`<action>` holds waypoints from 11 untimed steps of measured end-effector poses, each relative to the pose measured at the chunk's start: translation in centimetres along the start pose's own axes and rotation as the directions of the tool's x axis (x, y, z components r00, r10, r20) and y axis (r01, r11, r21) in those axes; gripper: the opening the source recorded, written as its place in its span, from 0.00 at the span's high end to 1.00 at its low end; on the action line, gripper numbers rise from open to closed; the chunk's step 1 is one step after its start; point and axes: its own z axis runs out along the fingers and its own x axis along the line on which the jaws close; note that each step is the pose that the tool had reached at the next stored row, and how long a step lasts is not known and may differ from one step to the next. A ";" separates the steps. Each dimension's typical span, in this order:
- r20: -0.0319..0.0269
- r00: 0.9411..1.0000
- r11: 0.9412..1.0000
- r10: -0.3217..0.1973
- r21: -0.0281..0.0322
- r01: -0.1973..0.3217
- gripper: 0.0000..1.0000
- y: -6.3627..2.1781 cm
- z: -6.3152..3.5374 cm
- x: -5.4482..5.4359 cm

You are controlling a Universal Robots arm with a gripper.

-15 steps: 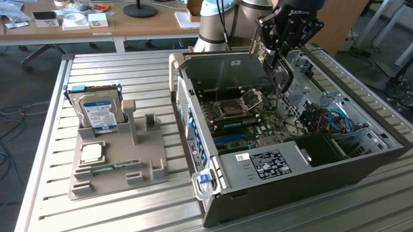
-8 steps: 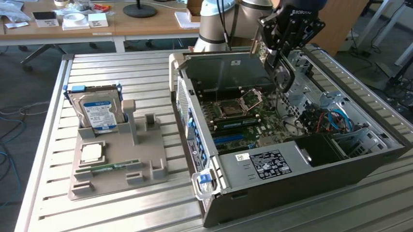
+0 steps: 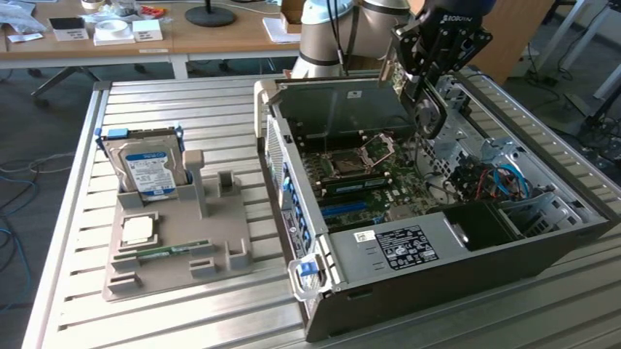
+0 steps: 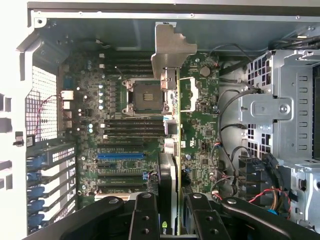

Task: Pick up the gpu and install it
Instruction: 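Pick up the gpu and move the gpu toward the slot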

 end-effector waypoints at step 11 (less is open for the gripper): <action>0.000 1.000 1.000 0.000 0.000 0.000 0.73 0.00 0.00 -0.2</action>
